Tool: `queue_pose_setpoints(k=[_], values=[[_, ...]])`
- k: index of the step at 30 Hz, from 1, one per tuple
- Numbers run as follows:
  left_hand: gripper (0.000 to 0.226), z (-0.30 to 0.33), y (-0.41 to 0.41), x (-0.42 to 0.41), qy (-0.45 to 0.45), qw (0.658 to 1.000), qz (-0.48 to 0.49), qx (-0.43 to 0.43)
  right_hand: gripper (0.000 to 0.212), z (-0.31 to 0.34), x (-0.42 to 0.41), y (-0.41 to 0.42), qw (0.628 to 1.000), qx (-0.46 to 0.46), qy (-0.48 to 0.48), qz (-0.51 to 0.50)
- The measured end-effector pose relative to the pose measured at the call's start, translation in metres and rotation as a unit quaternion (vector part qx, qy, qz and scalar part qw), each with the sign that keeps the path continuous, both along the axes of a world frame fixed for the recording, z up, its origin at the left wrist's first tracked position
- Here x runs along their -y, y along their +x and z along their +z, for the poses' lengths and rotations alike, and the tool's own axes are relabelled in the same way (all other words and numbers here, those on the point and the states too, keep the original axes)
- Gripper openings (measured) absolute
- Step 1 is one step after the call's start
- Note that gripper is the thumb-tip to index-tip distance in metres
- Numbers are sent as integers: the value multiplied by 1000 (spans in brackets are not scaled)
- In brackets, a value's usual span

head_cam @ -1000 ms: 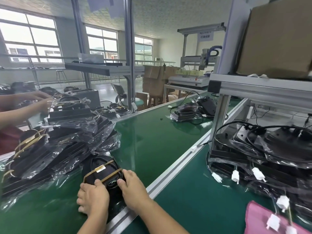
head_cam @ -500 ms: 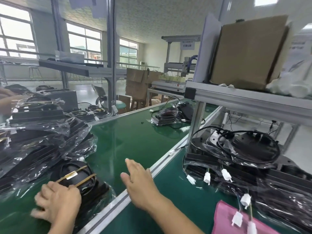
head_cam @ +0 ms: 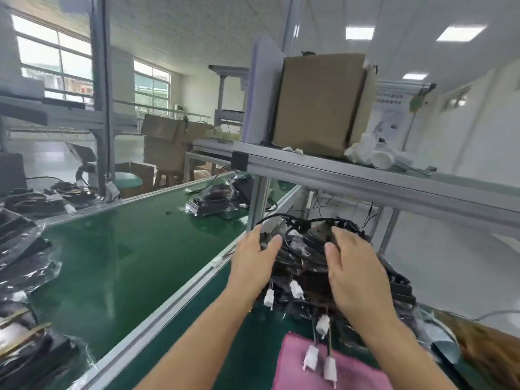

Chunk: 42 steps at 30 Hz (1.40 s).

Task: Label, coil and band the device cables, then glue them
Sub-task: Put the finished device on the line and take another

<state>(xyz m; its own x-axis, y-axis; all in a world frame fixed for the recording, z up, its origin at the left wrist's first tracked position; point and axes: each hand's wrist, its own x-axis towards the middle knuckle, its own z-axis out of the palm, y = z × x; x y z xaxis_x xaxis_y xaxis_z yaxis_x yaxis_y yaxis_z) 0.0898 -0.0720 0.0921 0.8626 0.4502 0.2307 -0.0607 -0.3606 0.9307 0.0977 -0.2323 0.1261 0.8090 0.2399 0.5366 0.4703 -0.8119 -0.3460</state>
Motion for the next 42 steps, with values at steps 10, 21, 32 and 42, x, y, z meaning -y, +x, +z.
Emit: queue_pose_setpoints(k=[10, 21, 32, 42], values=[[74, 41, 97, 48, 180, 952, -83, -232, 61, 0, 38, 56, 967, -213, 69, -125], [50, 20, 86, 54, 63, 995, -28, -77, 45, -1, 11, 68, 853, -294, 422, -84], [47, 34, 71, 64, -272, 962, 31, -7, 32, -6, 25, 59, 900, -325, 282, -69], [39, 7, -8, 100, -447, 887, -44, 109, 32, -18, 49, 14, 734, -333, 583, 104]])
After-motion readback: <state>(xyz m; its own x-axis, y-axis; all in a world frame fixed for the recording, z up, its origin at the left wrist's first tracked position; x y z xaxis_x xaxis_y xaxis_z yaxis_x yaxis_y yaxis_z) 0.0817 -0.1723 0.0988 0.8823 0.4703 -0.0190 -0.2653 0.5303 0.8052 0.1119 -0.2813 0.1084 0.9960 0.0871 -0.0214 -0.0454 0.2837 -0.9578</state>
